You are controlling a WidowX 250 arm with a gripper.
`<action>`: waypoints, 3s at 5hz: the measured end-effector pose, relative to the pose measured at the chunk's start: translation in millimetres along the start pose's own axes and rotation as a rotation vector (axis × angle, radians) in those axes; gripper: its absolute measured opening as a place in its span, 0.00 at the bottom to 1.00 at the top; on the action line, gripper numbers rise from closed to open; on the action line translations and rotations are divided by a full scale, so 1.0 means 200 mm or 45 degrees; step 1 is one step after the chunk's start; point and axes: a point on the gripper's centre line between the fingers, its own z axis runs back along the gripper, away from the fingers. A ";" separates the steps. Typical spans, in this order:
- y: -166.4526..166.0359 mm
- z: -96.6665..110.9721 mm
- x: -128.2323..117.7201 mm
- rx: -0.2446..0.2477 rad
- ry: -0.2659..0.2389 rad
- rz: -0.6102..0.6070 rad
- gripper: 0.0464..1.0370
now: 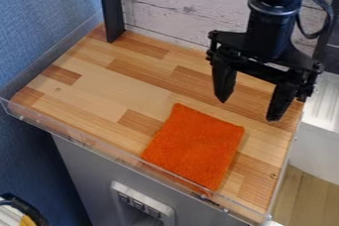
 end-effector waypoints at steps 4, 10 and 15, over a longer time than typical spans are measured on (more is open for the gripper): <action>-0.01 0.00 -0.02 -0.017 0.053 -0.009 0.95; 0.00 0.01 -0.02 0.017 0.058 -0.011 0.95; -0.01 0.05 -0.06 -0.023 0.014 -0.017 0.95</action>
